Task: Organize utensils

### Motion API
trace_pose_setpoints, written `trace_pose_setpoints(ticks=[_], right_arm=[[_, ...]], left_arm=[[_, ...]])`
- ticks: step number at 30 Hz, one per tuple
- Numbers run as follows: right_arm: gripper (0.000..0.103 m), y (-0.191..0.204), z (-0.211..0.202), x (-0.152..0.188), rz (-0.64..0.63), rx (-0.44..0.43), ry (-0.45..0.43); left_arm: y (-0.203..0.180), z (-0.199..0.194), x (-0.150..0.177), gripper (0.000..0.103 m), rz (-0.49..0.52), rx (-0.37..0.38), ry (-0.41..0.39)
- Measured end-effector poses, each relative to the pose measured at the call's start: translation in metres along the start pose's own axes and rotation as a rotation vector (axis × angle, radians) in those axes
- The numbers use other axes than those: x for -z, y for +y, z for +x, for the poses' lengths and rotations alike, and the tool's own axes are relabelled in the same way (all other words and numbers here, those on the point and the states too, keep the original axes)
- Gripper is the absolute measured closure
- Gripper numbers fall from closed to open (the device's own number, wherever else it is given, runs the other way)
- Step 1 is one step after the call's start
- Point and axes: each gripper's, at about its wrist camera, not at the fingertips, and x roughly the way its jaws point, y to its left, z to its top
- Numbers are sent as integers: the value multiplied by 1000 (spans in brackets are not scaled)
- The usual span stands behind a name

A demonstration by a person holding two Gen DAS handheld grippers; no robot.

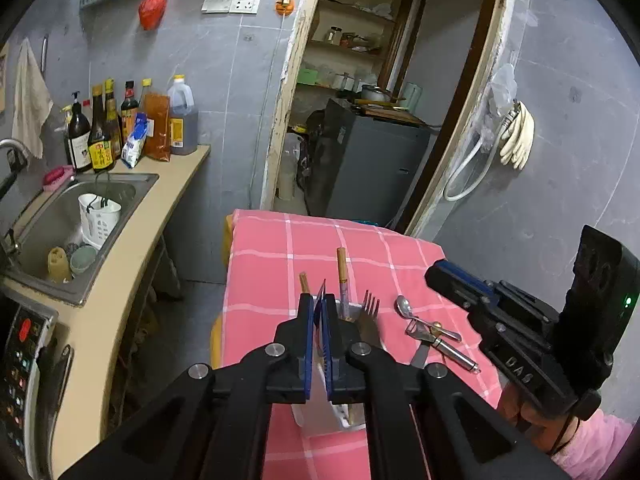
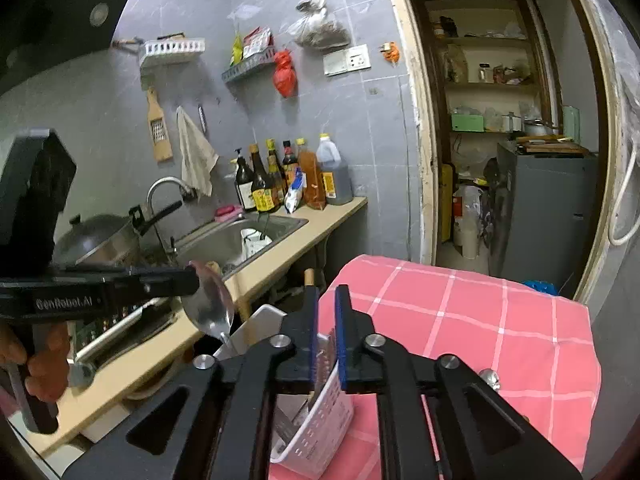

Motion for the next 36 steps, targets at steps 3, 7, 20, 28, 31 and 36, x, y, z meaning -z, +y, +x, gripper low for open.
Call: trace_pose_setpoints(ticks=[3,7,20,28,31,36], right_arm=[[64,-8,-13,-6,25,13,-46],[58,-19,-32,-16,46,51,-97],[7,-88,-106,-22,95,259,-202],[2,-159,-124,8,182,367,-110],[2,-185,-118,23,223,373,-53],[2,-221,-99,57,282,358,50]], left_arm=[[-3,-2,-1,95,-11,12,-14],[-12,-5,-4,94,5,14,-37],[-76,7,-14,32,18,102,-145],[-125,48,-10,15,40,147,-108],[-139,74,-7,15,32,160,-60],[-153,117,8,15,-2,159,32]])
